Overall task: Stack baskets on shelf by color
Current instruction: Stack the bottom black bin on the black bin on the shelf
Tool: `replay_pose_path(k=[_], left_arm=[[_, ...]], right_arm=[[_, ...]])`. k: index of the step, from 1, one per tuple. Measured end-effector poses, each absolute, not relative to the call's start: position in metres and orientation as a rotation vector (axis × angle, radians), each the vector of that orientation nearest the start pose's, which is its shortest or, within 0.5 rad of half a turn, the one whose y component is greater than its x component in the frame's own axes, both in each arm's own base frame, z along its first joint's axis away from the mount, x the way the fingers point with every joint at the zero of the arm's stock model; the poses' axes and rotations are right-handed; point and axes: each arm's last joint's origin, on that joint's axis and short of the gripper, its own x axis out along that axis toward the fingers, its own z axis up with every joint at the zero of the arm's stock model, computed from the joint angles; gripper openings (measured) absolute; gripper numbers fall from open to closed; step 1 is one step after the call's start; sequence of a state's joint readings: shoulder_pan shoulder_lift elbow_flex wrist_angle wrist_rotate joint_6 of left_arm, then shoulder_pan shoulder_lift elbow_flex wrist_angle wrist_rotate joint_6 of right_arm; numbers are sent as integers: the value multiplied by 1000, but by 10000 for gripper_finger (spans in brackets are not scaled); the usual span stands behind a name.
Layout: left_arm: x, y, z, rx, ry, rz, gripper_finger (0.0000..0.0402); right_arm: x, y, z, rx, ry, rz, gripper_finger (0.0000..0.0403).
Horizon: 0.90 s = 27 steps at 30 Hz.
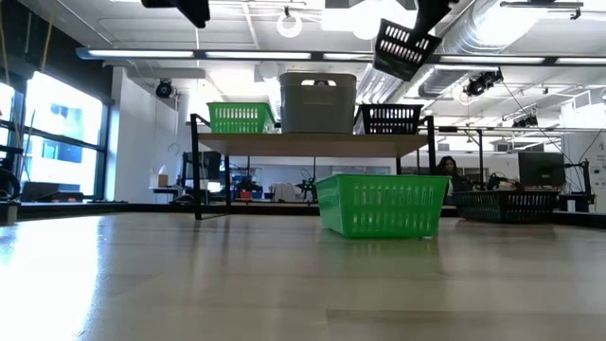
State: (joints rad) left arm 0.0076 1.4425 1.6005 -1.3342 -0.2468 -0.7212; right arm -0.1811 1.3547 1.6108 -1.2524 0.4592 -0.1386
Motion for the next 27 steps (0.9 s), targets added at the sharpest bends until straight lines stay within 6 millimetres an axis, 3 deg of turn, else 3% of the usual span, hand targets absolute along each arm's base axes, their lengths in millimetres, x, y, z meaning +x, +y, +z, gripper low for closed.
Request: replay_pose_path(k=[11,27], left_arm=[[253,40,375,-539,1010,725,63],[249,60,375,-563,999,785,63]], right_arm=[[225,-83,399,-233,1093,-458,0],[264,-95,365,-233,1223,-299,0]])
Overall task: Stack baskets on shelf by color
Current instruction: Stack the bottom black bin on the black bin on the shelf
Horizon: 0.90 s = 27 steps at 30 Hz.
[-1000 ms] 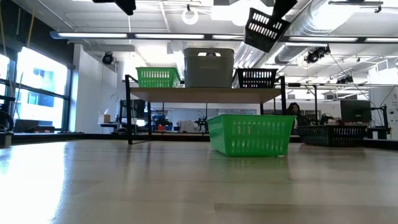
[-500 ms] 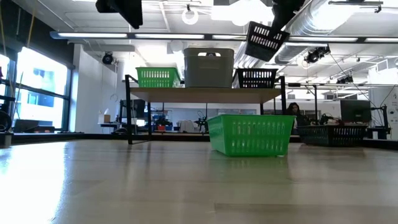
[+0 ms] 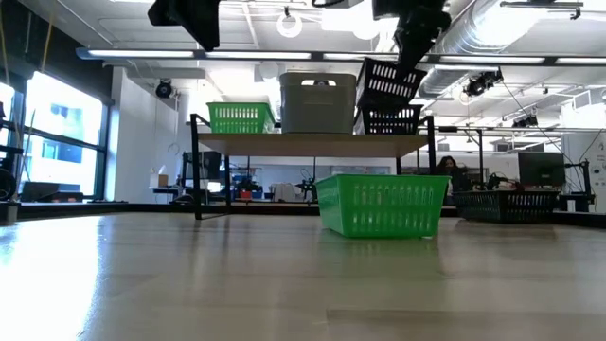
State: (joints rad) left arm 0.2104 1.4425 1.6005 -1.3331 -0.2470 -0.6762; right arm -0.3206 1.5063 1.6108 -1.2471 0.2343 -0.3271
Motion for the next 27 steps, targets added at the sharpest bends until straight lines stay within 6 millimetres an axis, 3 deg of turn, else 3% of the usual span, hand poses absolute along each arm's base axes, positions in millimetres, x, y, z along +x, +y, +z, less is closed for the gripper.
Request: replay_pose_path(k=[14,22,27], left_arm=[[249,60,375,-534,1011,767,63],[249,59,374,-553,1021,741,63],[249,59,374,-555,1021,738,63]], right_arm=[[278,-101,340,-238,1376,-278,0],[278,-102,340,-275,1393,-290,0],[278,-102,340,-277,1391,-273,31]])
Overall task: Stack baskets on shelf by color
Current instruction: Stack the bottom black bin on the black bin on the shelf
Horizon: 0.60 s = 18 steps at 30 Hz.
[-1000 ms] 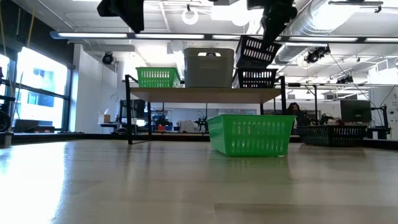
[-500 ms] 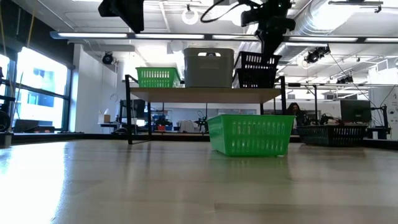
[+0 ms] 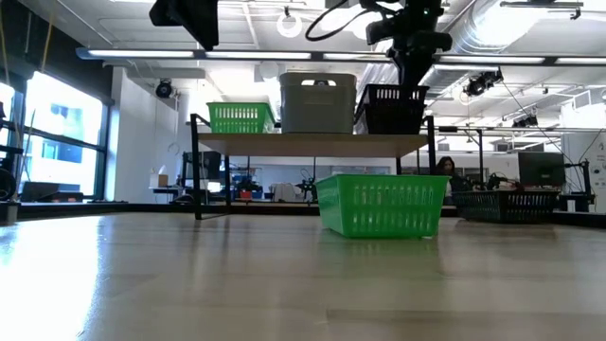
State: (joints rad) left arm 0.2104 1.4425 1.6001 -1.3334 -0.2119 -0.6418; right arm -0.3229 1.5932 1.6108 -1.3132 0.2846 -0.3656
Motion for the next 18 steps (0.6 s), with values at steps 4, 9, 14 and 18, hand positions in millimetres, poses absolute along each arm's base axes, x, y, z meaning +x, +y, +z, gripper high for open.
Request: replay_pose_path(k=[4,9,14,18], left_arm=[[249,59,374,-555,1022,737,63],[249,59,374,-582,1013,753,63],[249,58,374,-607,1007,765,63],[249,58,374,-629,1016,740,63]], right_arm=[[278,-102,340,-295,1397,-294,80],[275,-98,344,-307,1388,-309,125],[264,-93,355,-270,1345,-336,137],[254,-90,365,-248,1298,-364,138]])
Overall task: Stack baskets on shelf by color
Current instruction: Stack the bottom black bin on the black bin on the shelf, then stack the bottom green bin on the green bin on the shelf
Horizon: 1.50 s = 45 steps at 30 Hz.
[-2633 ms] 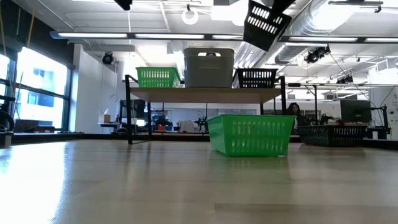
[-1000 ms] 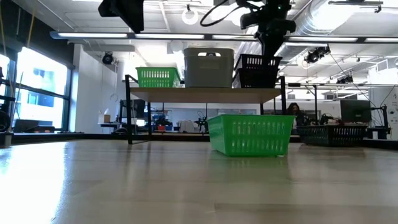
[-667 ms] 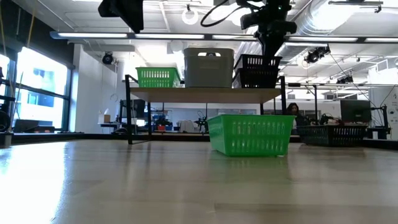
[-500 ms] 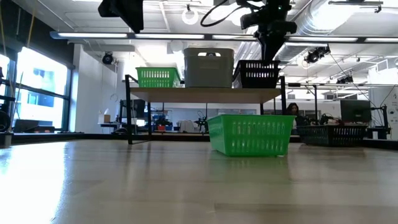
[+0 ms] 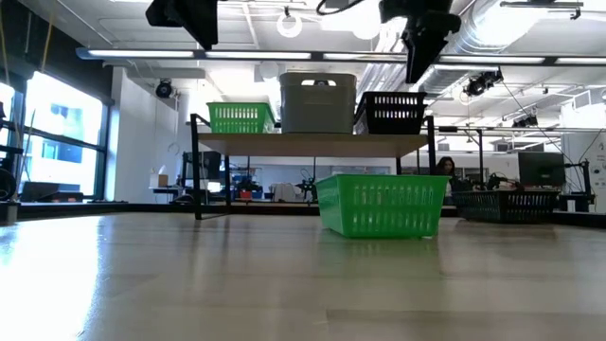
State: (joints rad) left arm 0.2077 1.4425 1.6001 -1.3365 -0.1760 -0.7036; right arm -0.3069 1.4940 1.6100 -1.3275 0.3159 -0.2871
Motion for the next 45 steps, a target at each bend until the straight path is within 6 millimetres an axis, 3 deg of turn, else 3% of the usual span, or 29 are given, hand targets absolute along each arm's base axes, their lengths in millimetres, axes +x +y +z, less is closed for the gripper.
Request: replay_pose_path(k=[17,32,40,45], left_arm=[[249,57,374,-651,1027,713,63],[249,57,374,-649,1027,715,63],[249,56,374,-659,1038,699,63],[252,40,373,-658,1056,646,63]], right_arm=[[260,-97,367,-173,1195,-347,138],[276,-109,348,-168,1273,-367,138],[268,-107,378,-140,1238,-436,138],[263,-105,398,-108,1182,-460,138]])
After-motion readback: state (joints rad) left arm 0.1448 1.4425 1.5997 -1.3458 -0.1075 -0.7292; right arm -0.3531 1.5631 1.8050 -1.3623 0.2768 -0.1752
